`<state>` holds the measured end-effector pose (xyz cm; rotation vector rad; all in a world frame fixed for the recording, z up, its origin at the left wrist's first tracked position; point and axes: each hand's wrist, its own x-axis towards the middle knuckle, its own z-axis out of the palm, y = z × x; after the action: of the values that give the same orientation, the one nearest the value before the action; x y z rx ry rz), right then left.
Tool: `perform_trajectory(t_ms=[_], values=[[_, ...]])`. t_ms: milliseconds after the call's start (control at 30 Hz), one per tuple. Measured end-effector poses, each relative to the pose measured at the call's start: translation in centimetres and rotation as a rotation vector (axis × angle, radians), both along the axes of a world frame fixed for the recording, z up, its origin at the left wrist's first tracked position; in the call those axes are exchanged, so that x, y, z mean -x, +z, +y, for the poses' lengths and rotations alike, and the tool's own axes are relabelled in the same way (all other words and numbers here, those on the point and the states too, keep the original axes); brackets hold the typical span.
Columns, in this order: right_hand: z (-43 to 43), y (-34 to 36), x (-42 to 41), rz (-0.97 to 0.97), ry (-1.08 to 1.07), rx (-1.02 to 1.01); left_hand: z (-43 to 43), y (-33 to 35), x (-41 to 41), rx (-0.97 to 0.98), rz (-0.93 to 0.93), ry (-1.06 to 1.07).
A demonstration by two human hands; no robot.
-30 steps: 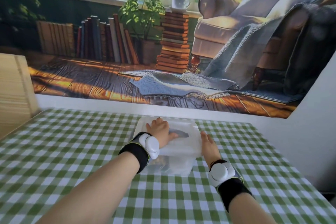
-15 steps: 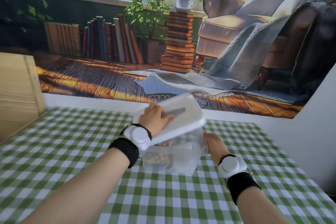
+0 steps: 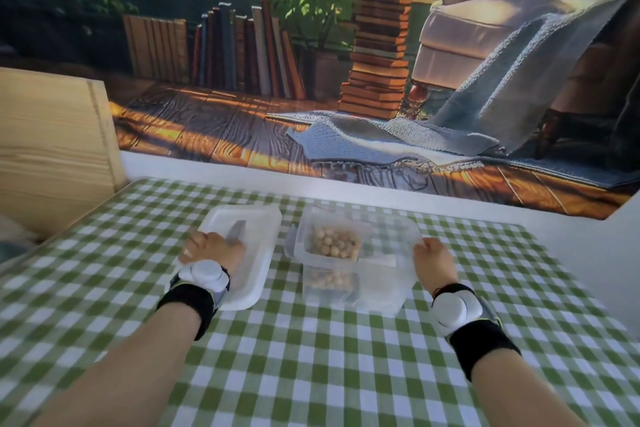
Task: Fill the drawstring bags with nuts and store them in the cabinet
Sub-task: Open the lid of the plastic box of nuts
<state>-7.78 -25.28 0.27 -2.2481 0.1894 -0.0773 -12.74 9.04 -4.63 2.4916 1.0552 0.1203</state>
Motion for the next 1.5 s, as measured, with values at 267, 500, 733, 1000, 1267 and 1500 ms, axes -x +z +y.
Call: perform_trajectory(t_ms=[267, 500, 733, 1000, 1267, 1500], values=[[-0.6, -0.3, -0.4, 0.01, 0.025, 0.034, -0.2, -4.0, -0.5, -0.155, 0.149, -0.099], [0.6, 2.2, -0.8, -0.125, 0.099, 0.272, -3.0, 0.7, -3.1, 0.034, -0.429, -0.32], [7.4, 2.9, -3.5, 0.302, 0.156, -0.127, -9.8, 6.8, -6.7, -0.074, -0.406, -0.678], [7.4, 2.9, -3.9, 0.407, 0.2, -0.317, -11.0, 4.9, -6.5, -0.162, -0.3, -0.717], [6.5, 3.1, -2.5, 0.211, 0.267, -0.243, -11.1, 5.6, -6.1, -0.183, -0.261, -0.732], [5.5, 3.6, -0.5, -0.103, 0.457, -0.11, -11.3, 6.9, -4.6, -0.294, -0.299, -0.844]])
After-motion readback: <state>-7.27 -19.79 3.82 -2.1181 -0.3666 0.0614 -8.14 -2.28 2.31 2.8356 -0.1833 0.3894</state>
